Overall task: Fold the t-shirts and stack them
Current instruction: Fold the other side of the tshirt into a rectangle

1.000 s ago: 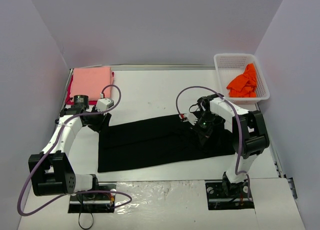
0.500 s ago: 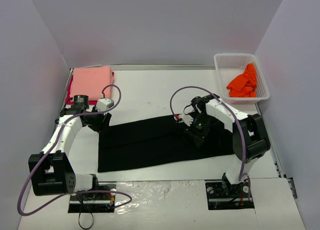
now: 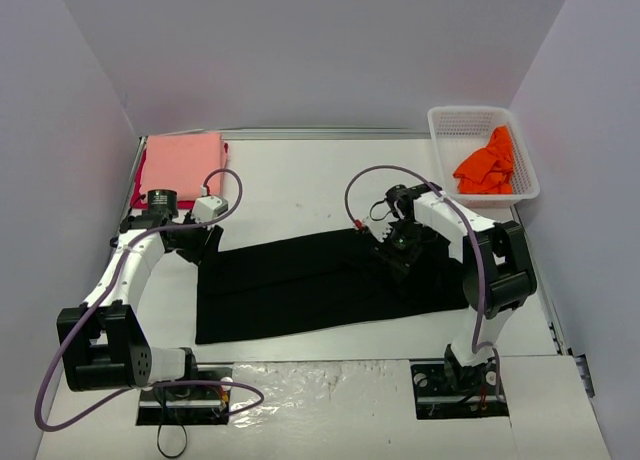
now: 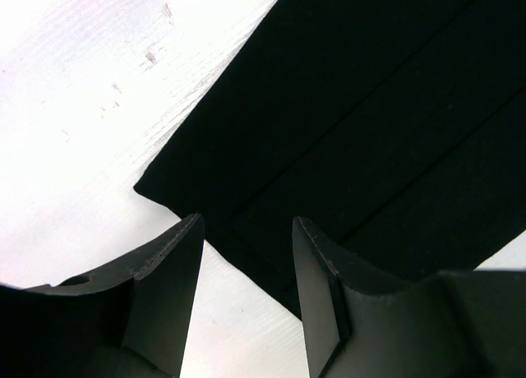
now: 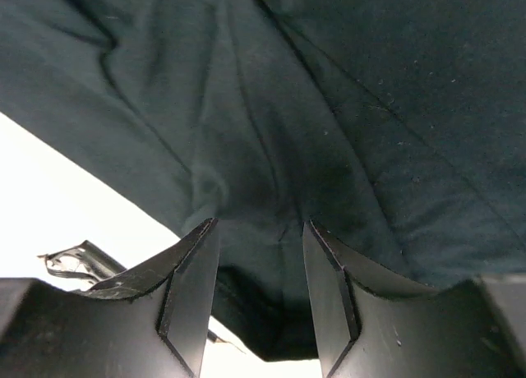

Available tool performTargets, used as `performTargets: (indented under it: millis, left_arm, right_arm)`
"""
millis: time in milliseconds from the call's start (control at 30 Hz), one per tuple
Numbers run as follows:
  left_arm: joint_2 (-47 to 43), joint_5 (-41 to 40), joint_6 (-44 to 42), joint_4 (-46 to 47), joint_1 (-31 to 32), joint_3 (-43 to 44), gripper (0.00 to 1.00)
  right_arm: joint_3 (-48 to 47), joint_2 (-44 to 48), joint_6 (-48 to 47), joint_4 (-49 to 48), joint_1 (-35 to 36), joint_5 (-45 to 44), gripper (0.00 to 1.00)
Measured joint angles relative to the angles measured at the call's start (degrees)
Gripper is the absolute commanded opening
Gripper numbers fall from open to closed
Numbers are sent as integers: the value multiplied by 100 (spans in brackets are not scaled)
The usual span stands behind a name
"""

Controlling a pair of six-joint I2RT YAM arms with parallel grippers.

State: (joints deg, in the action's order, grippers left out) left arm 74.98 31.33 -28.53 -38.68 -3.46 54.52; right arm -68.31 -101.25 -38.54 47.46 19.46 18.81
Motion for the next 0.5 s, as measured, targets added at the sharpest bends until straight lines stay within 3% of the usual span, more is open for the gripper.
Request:
performTargets:
  millis: [200, 300, 367, 400, 433, 500]
  left_arm:
    - [0, 22, -26, 2, 0, 0, 46]
    - [0, 26, -61, 0, 0, 0, 46]
    - [0, 28, -79, 2, 0, 0, 46]
    - [0, 31, -83, 0, 0, 0, 46]
    - [0, 35, -85, 2, 0, 0, 46]
    - [0, 37, -85, 2, 0, 0, 46]
  right_arm:
    - [212, -131, 0, -59, -31, -114, 42]
    - [251, -184, -2, -76, -31, -144, 36]
    - [282, -225, -37, -92, -31, -149, 12]
    - [289, -256, -37, -101, -31, -149, 6]
    - [297, -280, -17, -109, -31, -149, 0]
    - [302, -319, 0, -118, -31, -144, 0]
